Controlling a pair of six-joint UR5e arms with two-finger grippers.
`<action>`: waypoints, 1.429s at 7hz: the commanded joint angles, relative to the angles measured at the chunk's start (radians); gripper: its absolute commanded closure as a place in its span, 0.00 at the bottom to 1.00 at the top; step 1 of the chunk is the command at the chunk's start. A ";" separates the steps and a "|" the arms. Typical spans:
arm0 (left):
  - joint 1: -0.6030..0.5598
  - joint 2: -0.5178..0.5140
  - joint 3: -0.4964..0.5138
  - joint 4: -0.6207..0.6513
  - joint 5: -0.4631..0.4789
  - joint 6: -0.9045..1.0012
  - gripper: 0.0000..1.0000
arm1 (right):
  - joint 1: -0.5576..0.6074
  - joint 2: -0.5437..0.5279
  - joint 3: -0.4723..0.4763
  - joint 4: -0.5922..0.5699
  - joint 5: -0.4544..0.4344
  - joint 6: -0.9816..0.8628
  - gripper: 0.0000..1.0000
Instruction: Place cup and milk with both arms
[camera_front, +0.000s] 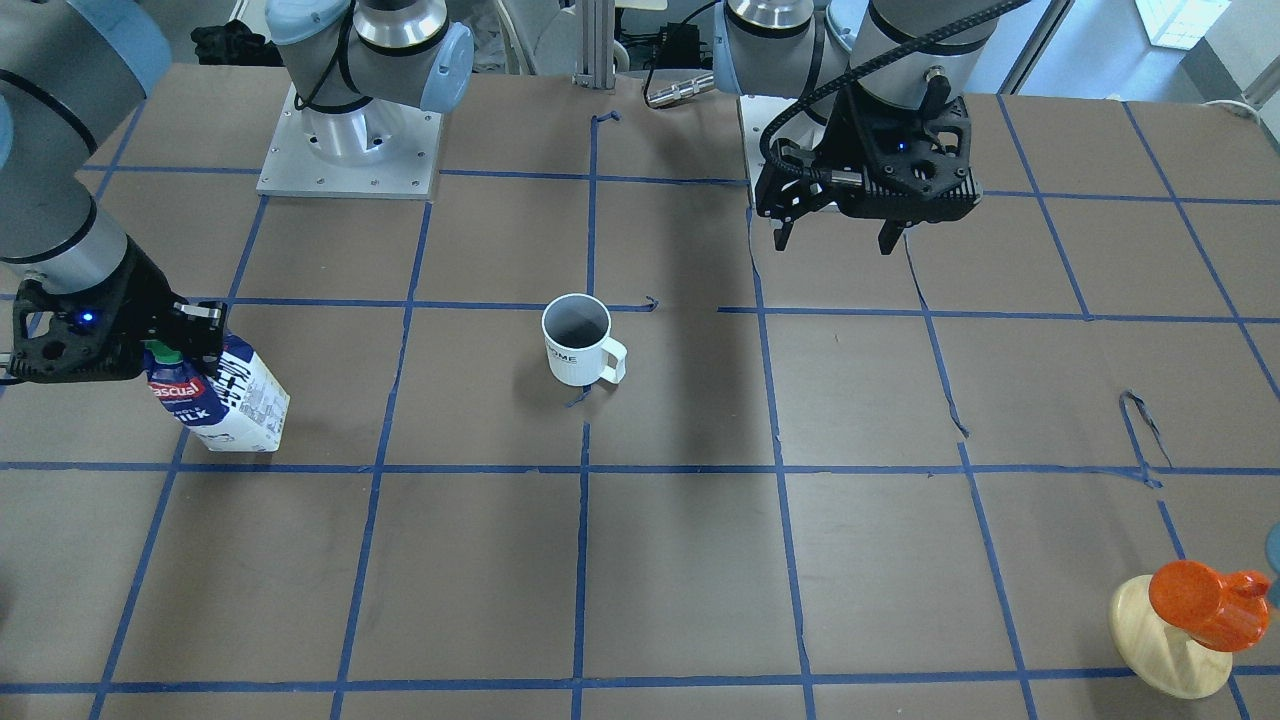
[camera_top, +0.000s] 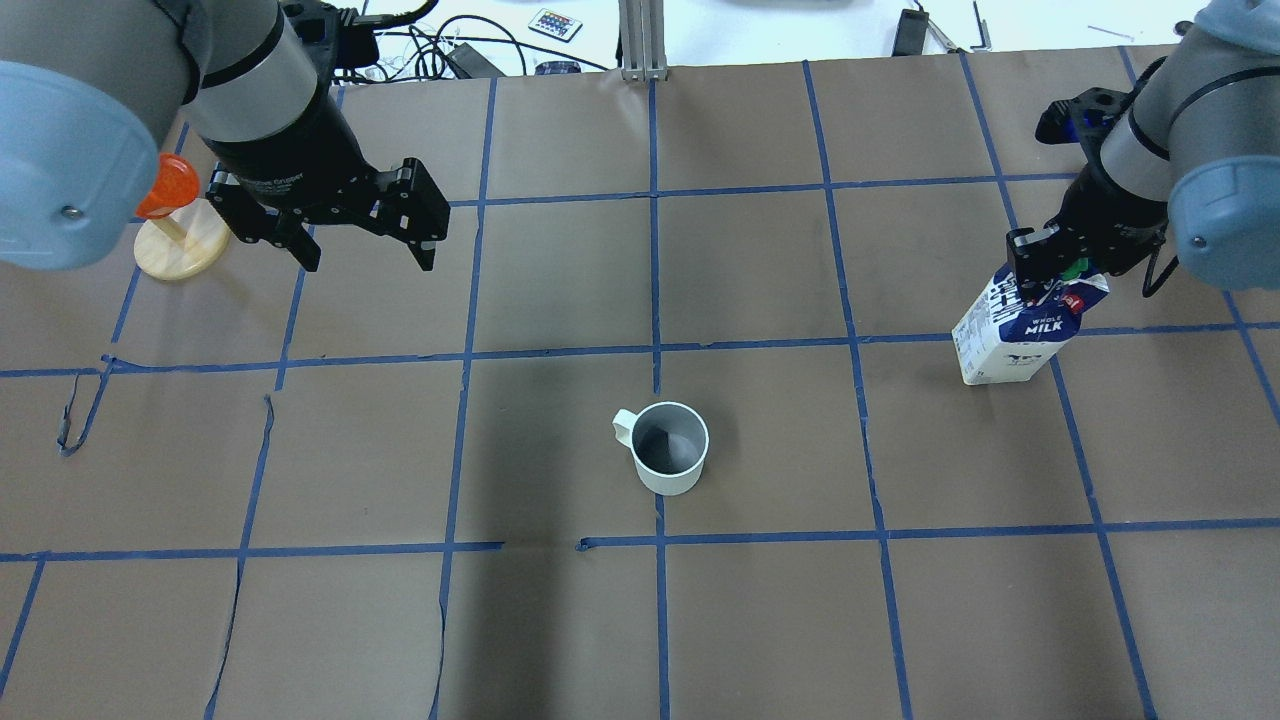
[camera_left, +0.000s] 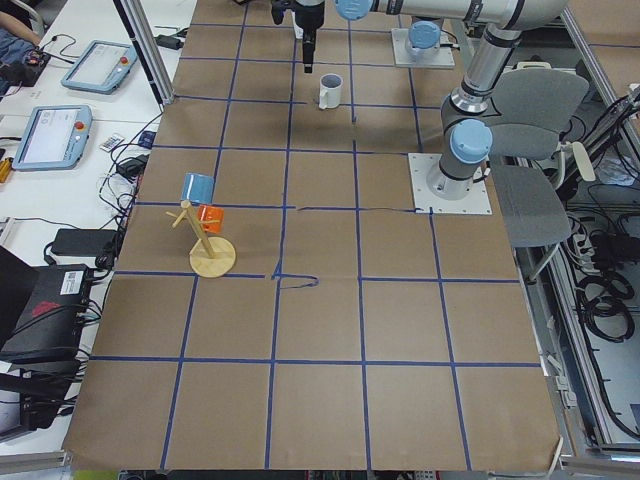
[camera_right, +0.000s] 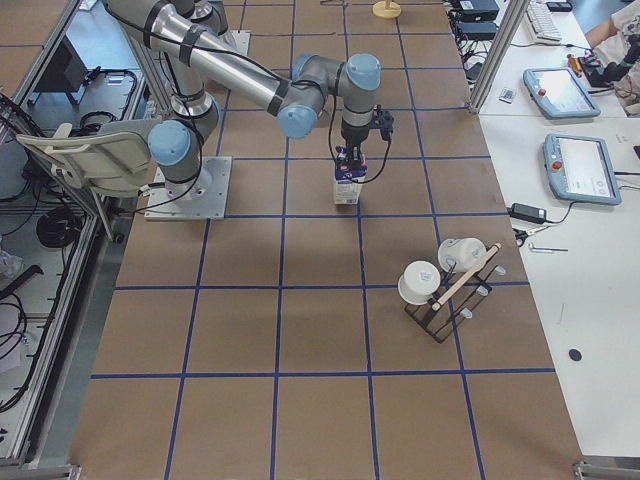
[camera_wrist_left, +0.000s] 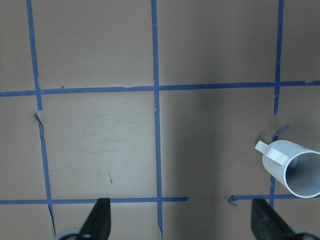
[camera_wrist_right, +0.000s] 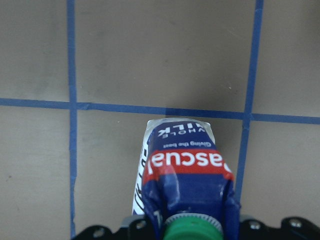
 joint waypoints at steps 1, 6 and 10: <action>0.001 0.000 0.002 0.000 -0.001 0.000 0.00 | 0.159 -0.035 -0.009 0.026 0.029 0.144 0.70; 0.006 0.000 0.003 0.000 -0.002 0.000 0.00 | 0.521 -0.004 0.002 -0.010 0.030 0.679 0.73; 0.006 0.000 0.003 0.000 -0.002 0.000 0.00 | 0.575 0.010 0.023 -0.020 0.026 0.702 0.73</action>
